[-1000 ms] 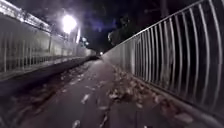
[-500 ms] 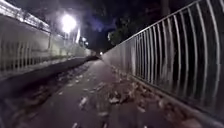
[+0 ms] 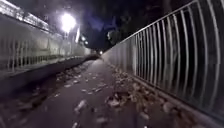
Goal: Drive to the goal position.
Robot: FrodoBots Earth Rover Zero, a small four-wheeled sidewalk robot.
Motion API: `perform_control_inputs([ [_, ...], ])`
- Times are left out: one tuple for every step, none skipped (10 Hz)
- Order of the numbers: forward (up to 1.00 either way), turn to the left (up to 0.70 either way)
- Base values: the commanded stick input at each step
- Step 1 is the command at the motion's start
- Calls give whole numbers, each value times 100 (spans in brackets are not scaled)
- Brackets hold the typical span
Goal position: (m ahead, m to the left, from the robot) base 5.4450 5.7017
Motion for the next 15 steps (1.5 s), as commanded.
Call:
perform_control_inputs([
  [30, 1],
  [30, 1],
  [30, 1],
  [30, 1],
  [30, 1],
  [30, 1],
  [30, 1],
  [30, 1],
  [30, 1],
  [30, 1],
  [30, 1],
  [30, 1],
  [30, 1],
  [30, 1],
  [30, 1],
])
